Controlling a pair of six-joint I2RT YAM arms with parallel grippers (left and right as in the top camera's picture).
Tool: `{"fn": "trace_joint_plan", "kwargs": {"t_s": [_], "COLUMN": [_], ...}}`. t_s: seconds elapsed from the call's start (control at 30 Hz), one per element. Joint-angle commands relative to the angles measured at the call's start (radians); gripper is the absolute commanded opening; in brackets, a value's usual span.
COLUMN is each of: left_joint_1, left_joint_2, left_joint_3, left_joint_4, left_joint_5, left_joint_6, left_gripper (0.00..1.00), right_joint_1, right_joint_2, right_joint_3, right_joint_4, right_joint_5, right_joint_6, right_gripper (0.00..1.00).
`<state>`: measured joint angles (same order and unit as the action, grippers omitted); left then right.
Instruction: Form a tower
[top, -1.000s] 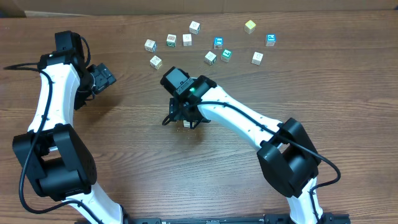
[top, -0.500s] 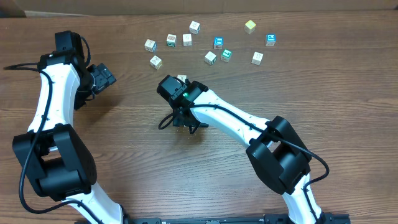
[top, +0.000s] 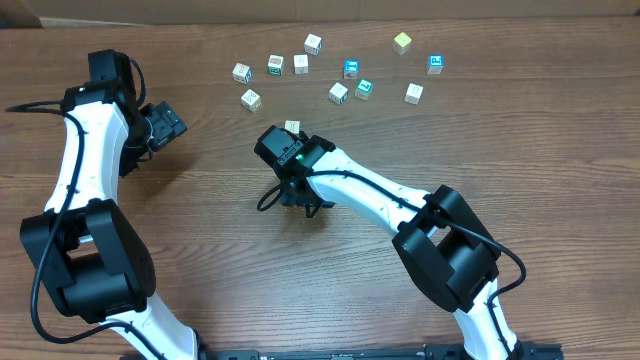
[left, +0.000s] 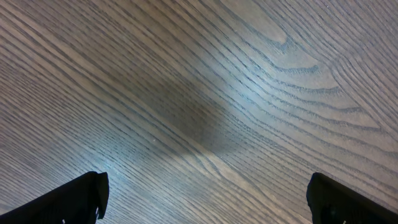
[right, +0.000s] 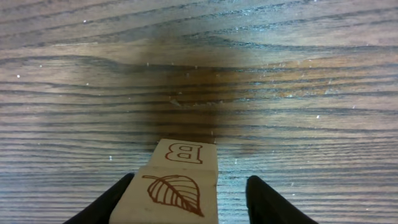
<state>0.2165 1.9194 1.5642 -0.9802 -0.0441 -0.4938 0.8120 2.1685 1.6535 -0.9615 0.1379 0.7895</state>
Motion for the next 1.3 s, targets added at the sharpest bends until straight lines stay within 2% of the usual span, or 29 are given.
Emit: {"fn": "trace_joint_plan", "kwargs": {"t_s": [0.0,0.73,0.97,1.07,1.23,1.27], "left_joint_1": [-0.003,-0.003,-0.003,-0.003,-0.003,-0.003], "left_joint_2": [0.005,0.005,0.005,0.005,0.005,0.005], "left_joint_3": [0.008,0.008,0.008,0.008,0.008,0.008], "left_joint_4": [0.001,0.000,0.001,0.001,0.001,0.001], "left_joint_5": [0.000,0.000,0.000,0.000,0.000,0.000], "left_joint_6": [0.011,0.011,0.011,0.011,0.011,0.011], "left_gripper": [1.00,1.00,1.00,0.99,0.99,1.00], "right_joint_1": [0.001,0.013,0.013,0.013,0.013,0.013], "right_joint_2": [0.001,0.002,0.002,0.002,0.002,0.002], "right_joint_3": [-0.006,-0.012,-0.012,-0.012,-0.012,-0.012], "right_joint_4": [0.003,0.027,0.029,0.026,0.026,0.026], "right_joint_5": [0.011,0.019,0.019,0.019,0.018,0.019], "right_joint_6": [0.006,0.007,0.007,0.007,0.007,0.007], "right_gripper": [0.49,0.42,0.28,0.26,0.27,0.34]}}
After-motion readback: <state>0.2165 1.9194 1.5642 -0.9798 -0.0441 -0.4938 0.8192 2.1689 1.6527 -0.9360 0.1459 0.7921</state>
